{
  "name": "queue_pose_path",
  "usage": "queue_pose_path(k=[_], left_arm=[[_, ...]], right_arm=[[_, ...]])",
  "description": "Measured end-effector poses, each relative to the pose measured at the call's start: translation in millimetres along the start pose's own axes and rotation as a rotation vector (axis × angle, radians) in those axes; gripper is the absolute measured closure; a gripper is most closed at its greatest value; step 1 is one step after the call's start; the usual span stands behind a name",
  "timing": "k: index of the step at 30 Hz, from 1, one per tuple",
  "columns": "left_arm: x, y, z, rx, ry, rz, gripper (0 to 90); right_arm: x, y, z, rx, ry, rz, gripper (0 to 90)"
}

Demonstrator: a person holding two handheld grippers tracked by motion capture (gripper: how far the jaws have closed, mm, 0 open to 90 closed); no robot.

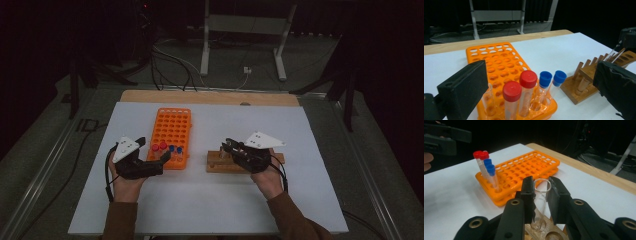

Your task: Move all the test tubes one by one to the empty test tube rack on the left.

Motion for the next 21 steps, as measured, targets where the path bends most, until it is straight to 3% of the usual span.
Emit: queue_pose_path(k=[12,21], left_arm=[[-17.0,4.5,3.5,-0.004,-0.033,0.042,0.7],[-37.6,6.1,9.0,0.003,-0.074,0.082,0.7]], right_arm=[[6.3,8.6,-9.9,-0.017,0.034,-0.003,75.9],[13.9,1.2,-15.4,-0.004,0.071,-0.003,75.8]])
Point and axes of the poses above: each handheld gripper's, and its own axes: z roughly forward along the jaws, y roughly out of its top, x roughly to its left, the point moved 9 cm from there along z, roughly forward along the jaws
